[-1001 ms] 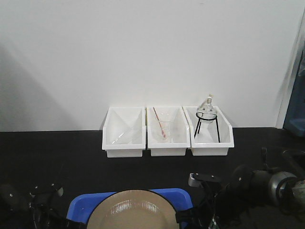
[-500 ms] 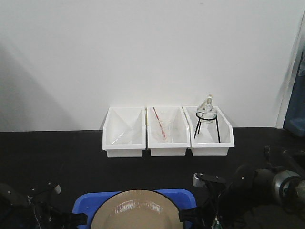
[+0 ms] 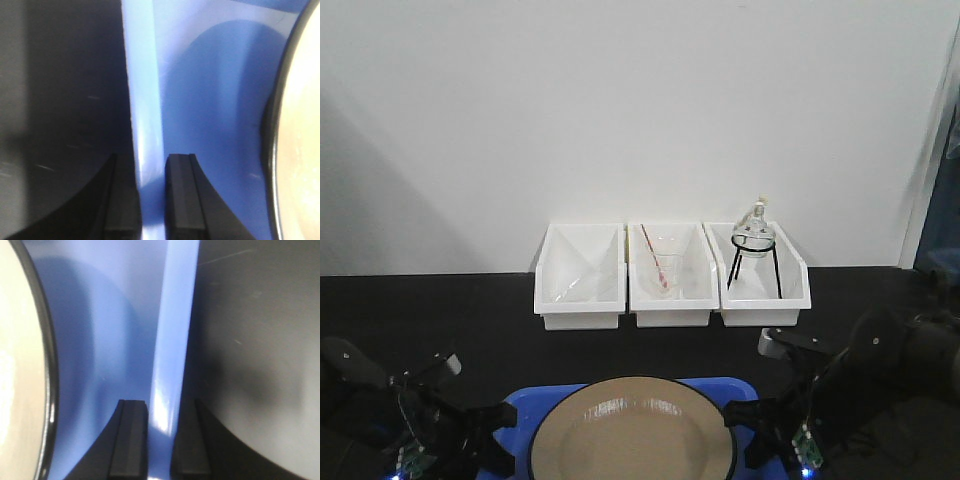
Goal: Place disk in tray to left cabinet
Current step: 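Close both grippers on the tray edges and lift the tray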
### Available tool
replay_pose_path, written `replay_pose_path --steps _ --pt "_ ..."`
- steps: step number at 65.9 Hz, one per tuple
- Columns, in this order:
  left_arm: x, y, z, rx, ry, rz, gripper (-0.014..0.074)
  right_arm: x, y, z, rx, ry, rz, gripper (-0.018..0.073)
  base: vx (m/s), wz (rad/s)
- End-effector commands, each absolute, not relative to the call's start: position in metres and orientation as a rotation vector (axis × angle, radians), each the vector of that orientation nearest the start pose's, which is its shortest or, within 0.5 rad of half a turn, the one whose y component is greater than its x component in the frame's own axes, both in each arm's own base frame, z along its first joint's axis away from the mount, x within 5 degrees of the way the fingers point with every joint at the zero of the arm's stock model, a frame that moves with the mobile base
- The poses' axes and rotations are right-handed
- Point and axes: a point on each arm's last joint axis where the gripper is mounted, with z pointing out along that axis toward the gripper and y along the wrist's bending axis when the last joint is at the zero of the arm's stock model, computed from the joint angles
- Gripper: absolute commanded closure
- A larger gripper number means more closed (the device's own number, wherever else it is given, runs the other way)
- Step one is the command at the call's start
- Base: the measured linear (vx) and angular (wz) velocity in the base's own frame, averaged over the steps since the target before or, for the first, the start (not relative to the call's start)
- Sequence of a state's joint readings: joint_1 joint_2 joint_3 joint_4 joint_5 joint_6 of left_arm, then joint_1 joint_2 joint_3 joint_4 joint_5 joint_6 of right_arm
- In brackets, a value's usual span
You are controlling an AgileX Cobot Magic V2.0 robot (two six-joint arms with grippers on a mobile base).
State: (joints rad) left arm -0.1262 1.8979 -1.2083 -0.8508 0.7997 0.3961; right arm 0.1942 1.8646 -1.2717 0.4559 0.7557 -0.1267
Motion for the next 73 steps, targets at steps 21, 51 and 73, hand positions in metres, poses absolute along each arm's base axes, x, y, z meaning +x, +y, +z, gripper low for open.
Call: replay_pose_path --steps 21,51,73 --pt "0.353 -0.121 0.299 -0.079 2.563 -1.252 0.0598 0.345 0.080 0.288 0.132 2.612 0.751 0.0564 0.00 0.00" --pt "0.311 -0.111 0.368 -0.130 2.416 -1.213 0.0597 0.327 0.080 0.349 0.116 2.509 0.856 0.0564 0.00 0.00" --pt "0.292 -0.108 0.392 -0.141 2.361 -1.228 0.0597 0.323 0.082 0.394 0.070 2.463 0.902 0.0564 0.00 0.00"
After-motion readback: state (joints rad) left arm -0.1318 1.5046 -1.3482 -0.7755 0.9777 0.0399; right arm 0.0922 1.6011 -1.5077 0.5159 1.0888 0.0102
